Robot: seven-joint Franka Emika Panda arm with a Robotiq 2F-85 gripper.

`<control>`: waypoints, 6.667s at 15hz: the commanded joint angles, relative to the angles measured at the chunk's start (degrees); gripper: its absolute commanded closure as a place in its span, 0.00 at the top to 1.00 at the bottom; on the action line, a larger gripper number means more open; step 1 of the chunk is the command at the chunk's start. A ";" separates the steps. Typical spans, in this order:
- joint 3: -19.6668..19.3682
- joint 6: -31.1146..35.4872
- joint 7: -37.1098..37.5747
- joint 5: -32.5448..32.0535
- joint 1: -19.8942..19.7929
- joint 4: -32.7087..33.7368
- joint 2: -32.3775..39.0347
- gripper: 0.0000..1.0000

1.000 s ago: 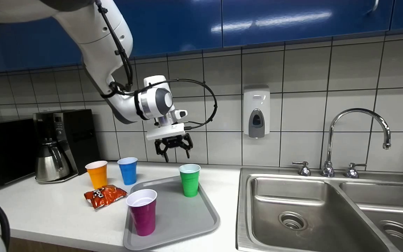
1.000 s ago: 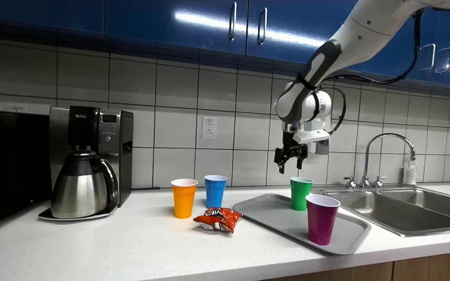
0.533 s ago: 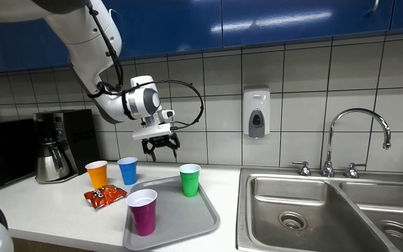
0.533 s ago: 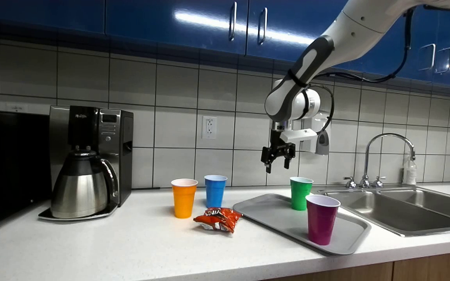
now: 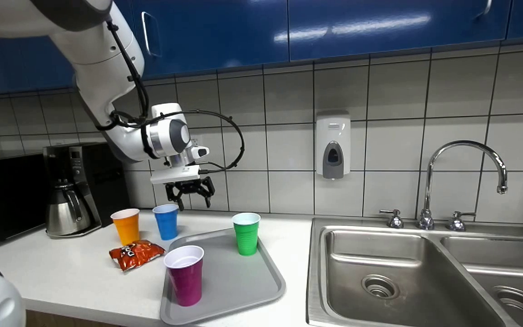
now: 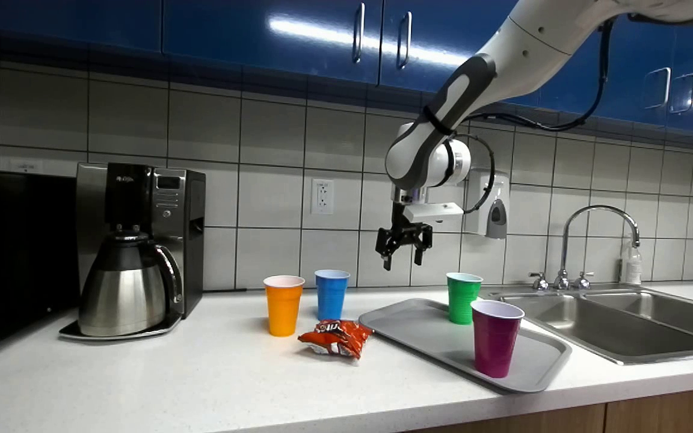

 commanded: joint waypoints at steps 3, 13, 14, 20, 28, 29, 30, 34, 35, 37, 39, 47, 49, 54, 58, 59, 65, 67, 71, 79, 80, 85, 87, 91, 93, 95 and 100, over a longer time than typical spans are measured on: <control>-0.04 -2.30 7.30 0.27 2.46 6.32 4.03 1.00; -0.87 -4.35 14.66 0.02 6.51 16.79 11.27 1.00; -0.96 -4.57 15.09 0.05 6.77 17.50 11.87 1.00; -1.27 -5.46 16.84 0.40 7.78 20.79 14.96 1.00; -1.71 -6.60 18.58 0.27 8.95 23.08 17.89 1.00; -1.83 -6.65 18.74 0.28 9.07 23.28 18.22 1.00; -1.96 -6.68 18.85 0.27 9.22 23.46 18.51 1.00; -1.96 -6.40 18.78 0.62 9.28 23.75 19.06 0.66; -1.95 -6.40 18.75 0.67 9.25 23.72 19.03 0.58; -1.89 -6.32 18.64 0.76 9.17 23.56 18.90 0.42; -1.90 -6.20 18.59 0.75 9.11 23.47 18.78 0.27; -2.17 -5.93 19.17 1.47 8.96 24.03 18.23 0.01; -2.16 -5.84 19.07 1.83 8.71 23.77 17.77 0.01; -1.88 -5.23 18.14 3.97 7.23 21.51 15.01 0.01; -1.27 -6.00 16.67 6.42 5.50 19.27 11.33 0.01; -1.09 -6.44 16.29 7.15 4.96 18.53 10.10 0.01; -1.82 -9.22 14.51 7.28 2.38 12.25 2.42 0.01; -1.68 -9.66 12.93 7.35 1.16 9.89 0.19 0.01; -1.94 -8.90 10.55 6.95 -0.81 5.64 -2.82 0.01; -2.86 -6.98 8.42 6.02 -3.30 1.55 -2.61 0.01; -2.97 -6.98 8.35 6.25 -3.58 1.53 -2.23 0.01; -3.92 -6.66 8.71 5.37 -4.08 1.65 -0.93 0.01; -3.85 -6.76 8.14 5.81 -4.39 1.62 -0.51 0.01; -3.68 -6.36 7.36 5.96 -4.60 1.65 0.50 0.01; -3.63 -5.82 6.91 5.90 -4.57 1.68 0.93 0.01; -3.62 -5.27 6.43 5.90 -4.58 1.67 1.33 0.01; -3.18 -4.67 5.57 6.36 -4.40 2.62 2.72 0.01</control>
